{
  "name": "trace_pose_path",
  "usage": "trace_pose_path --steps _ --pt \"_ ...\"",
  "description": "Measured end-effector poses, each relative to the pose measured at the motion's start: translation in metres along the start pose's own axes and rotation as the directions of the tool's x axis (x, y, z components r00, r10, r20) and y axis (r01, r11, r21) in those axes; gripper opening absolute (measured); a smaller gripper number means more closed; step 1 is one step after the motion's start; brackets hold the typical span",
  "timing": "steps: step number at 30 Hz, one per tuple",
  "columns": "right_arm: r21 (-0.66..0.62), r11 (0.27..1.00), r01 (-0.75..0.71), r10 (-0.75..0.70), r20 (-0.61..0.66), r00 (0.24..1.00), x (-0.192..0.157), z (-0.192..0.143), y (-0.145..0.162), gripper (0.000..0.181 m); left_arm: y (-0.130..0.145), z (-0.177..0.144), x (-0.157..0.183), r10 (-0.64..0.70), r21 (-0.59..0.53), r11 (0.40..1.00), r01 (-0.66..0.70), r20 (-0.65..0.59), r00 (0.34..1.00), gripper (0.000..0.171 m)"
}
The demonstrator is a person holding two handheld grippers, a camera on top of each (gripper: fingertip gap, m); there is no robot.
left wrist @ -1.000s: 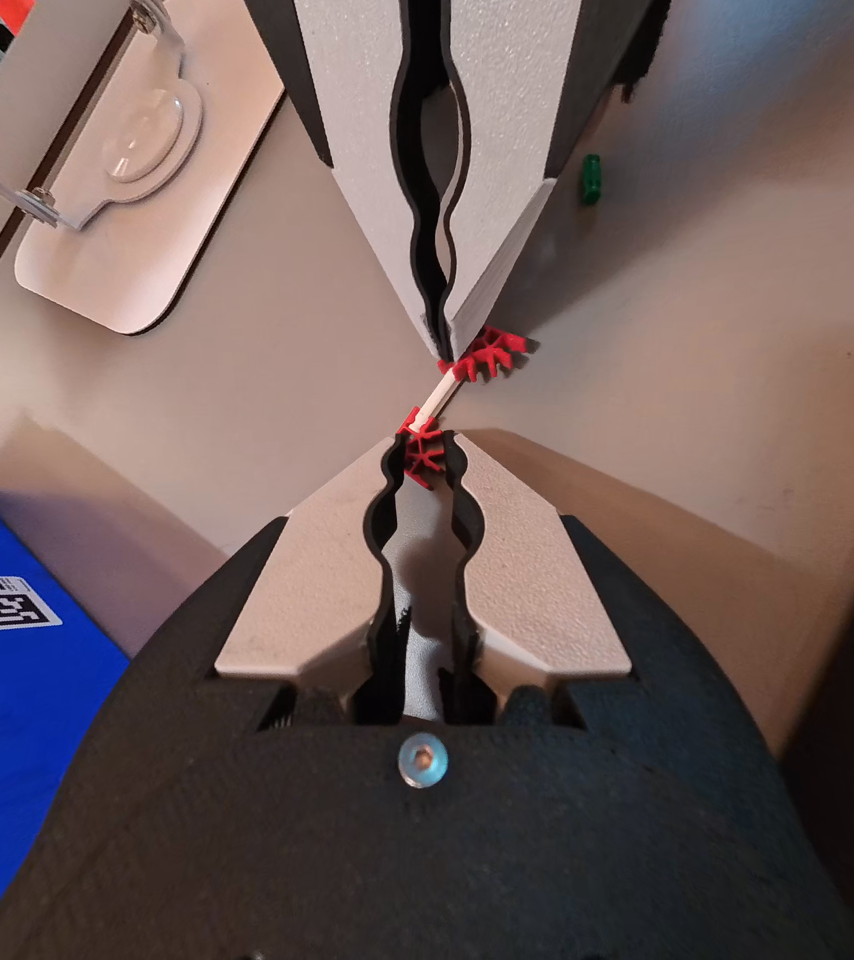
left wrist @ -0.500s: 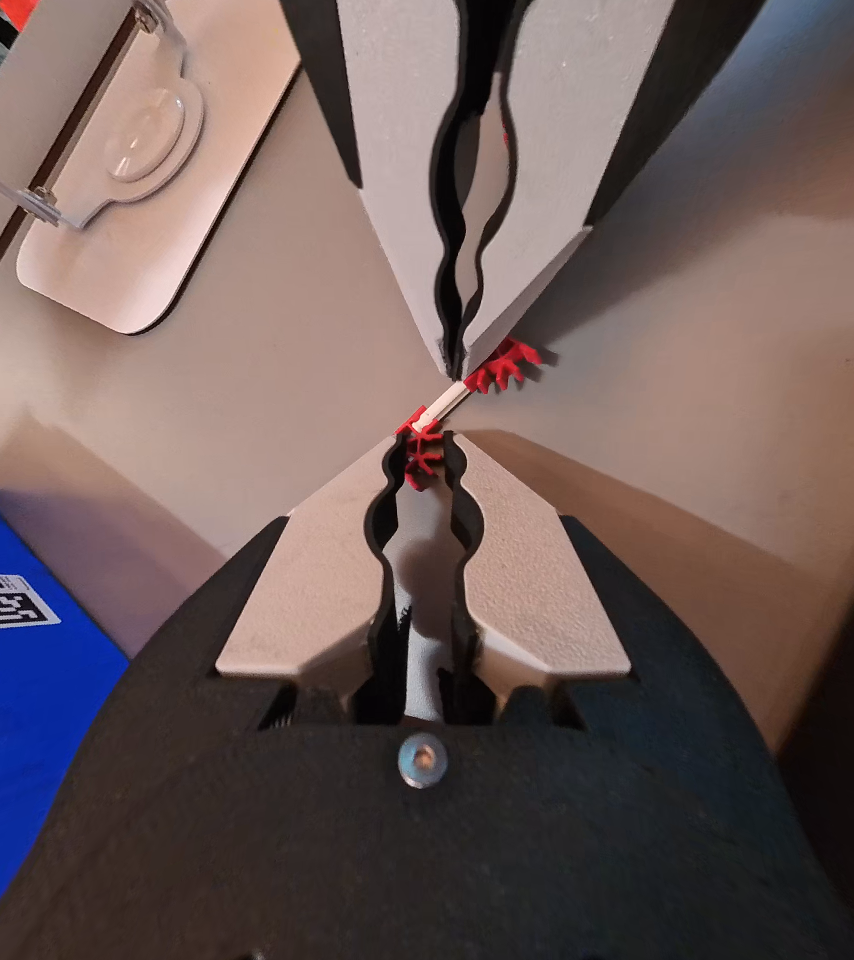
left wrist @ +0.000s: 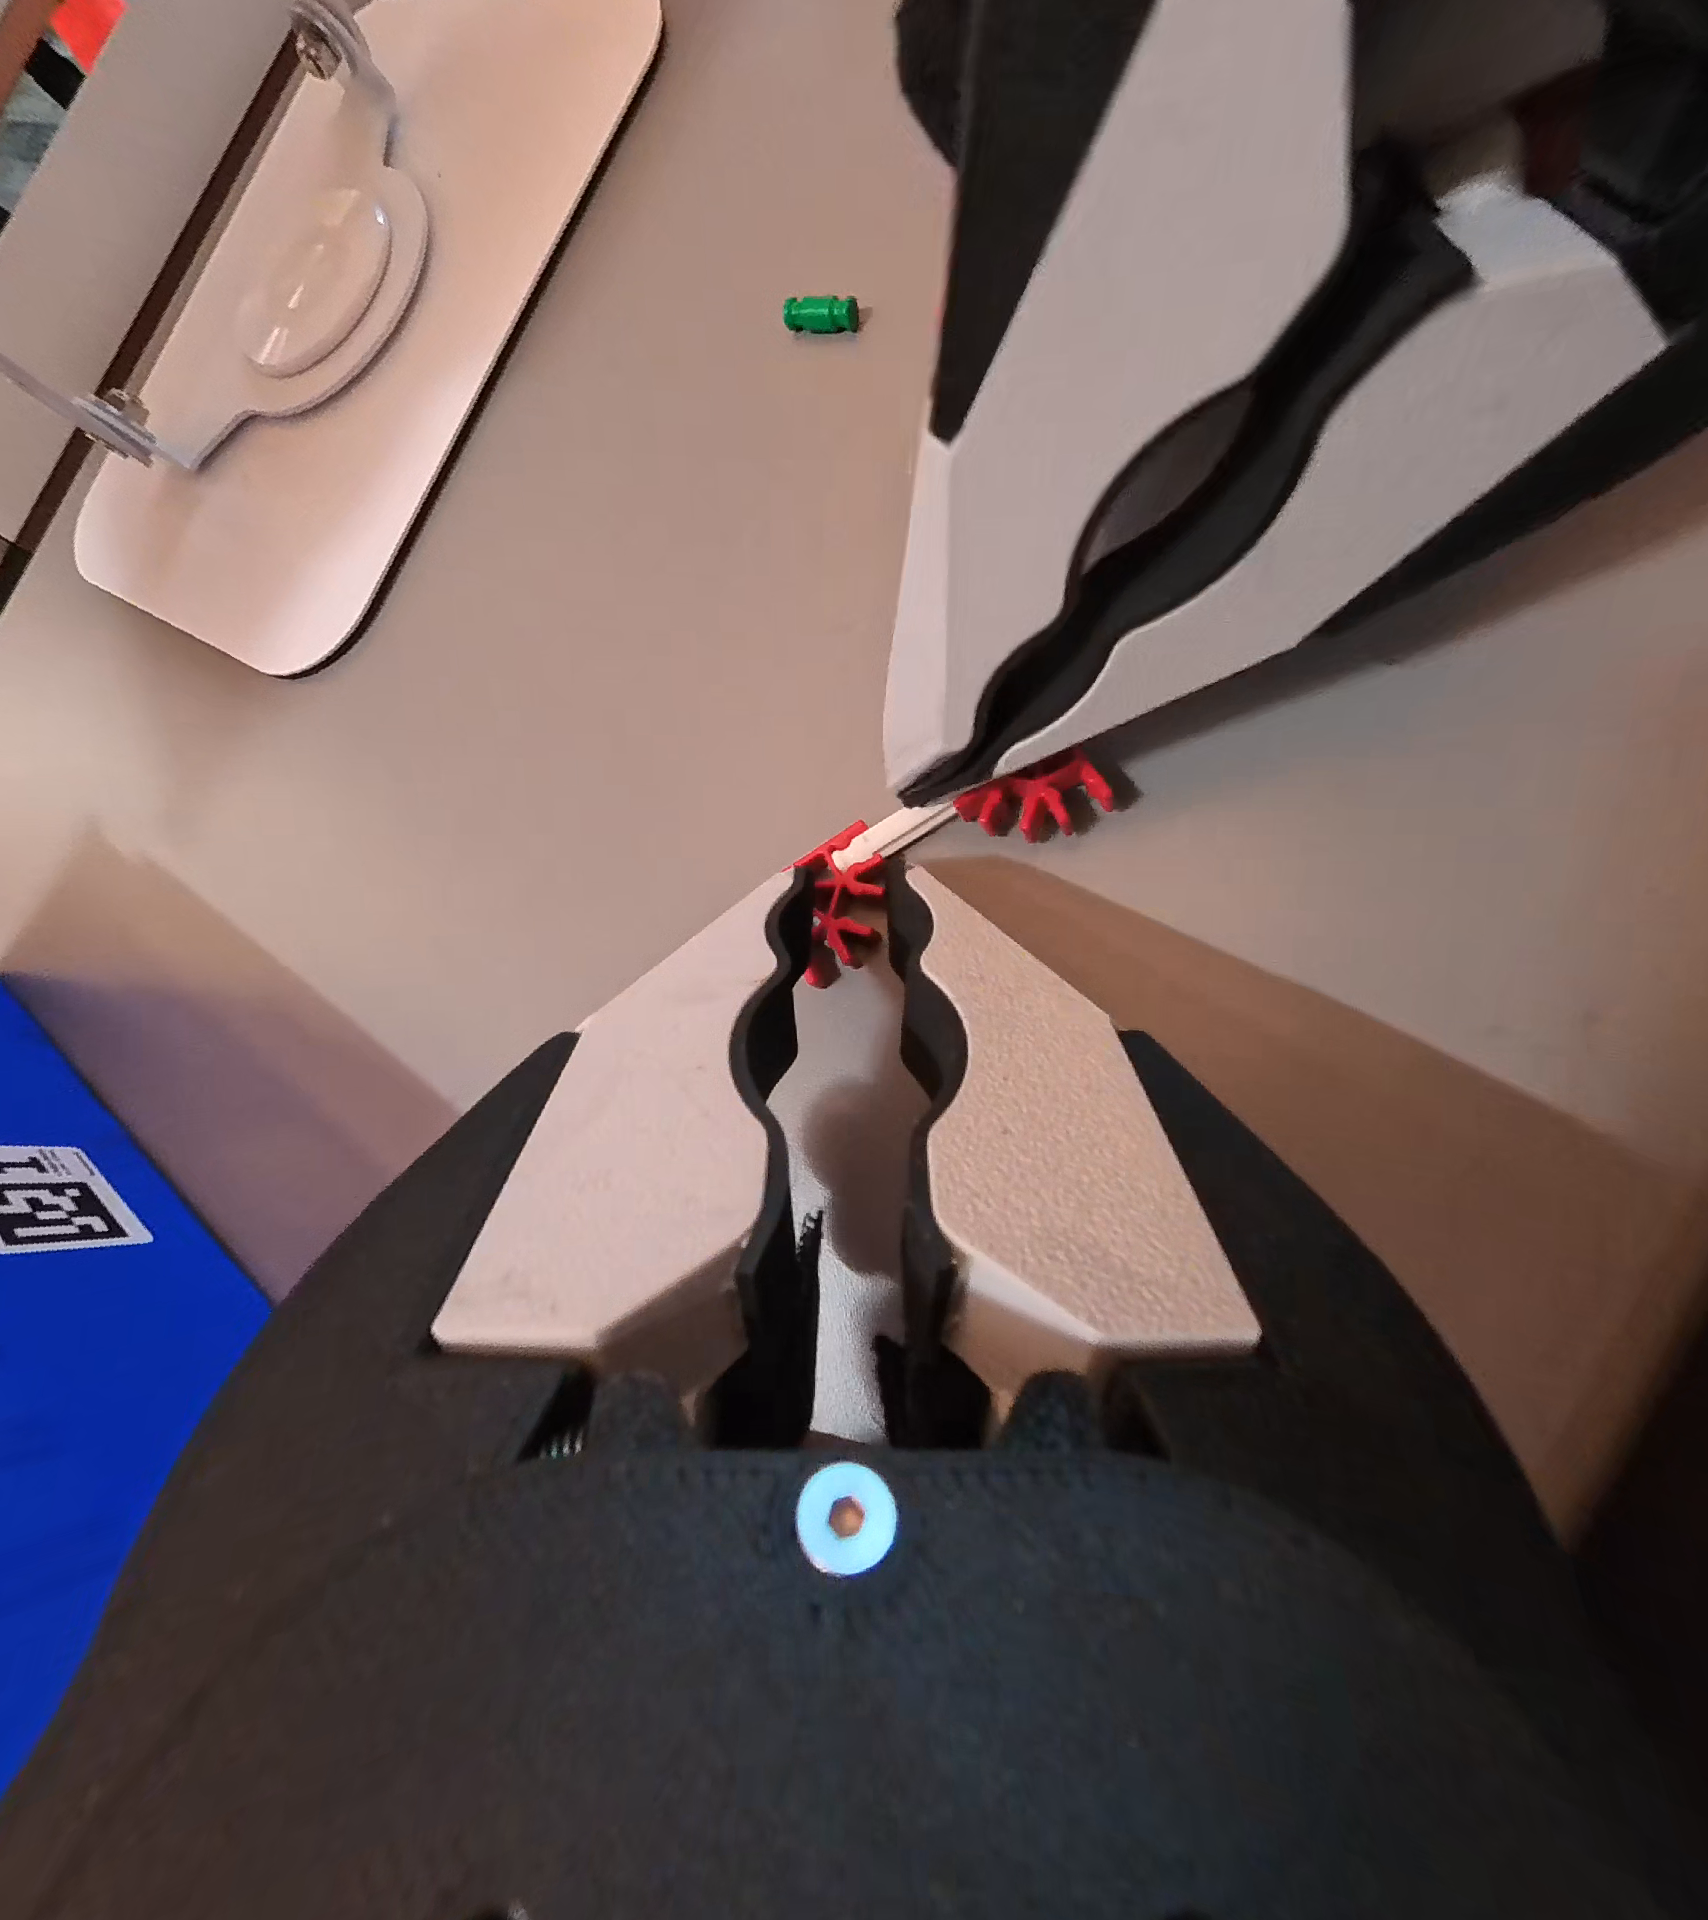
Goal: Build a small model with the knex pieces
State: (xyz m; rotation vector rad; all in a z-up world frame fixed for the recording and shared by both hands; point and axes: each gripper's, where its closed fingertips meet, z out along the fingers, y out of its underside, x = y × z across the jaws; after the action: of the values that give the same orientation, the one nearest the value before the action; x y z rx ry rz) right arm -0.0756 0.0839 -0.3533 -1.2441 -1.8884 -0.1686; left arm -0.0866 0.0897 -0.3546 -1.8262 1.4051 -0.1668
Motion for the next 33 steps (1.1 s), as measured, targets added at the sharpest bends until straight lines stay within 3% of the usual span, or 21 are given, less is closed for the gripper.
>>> trace_pose_path --steps 9,14,16,19,25,33 --pt "-0.062 0.987 0.145 -0.154 -0.185 0.971 0.000 -0.002 -0.004 0.000 -0.001 0.002 0.001 0.012 -0.002 1.000 -0.012 0.014 1.000 0.007" --pt "-0.045 0.996 0.078 -0.082 -0.113 0.990 0.000 -0.002 -0.003 0.000 -0.002 0.002 0.001 0.014 -0.001 1.000 -0.014 0.025 1.000 0.007" --pt "0.004 0.999 -0.050 0.051 -0.055 0.997 0.001 -0.001 -0.002 0.000 -0.002 0.002 0.000 0.030 -0.001 1.000 -0.030 0.036 0.999 0.008" --pt "0.060 0.990 -0.131 0.131 0.001 0.991 0.002 -0.003 -0.008 0.000 -0.002 0.003 -0.002 0.034 -0.004 0.999 -0.034 0.054 0.998 0.009" --pt "0.091 0.968 -0.235 0.236 0.004 0.972 0.021 -0.013 -0.001 0.000 -0.002 0.001 -0.009 0.062 0.006 0.998 -0.063 0.086 0.994 0.010" --pt "0.114 0.972 -0.204 0.199 0.054 0.978 0.007 -0.010 0.004 0.000 -0.013 -0.004 0.002 0.110 0.061 0.992 -0.114 0.063 0.992 0.007"
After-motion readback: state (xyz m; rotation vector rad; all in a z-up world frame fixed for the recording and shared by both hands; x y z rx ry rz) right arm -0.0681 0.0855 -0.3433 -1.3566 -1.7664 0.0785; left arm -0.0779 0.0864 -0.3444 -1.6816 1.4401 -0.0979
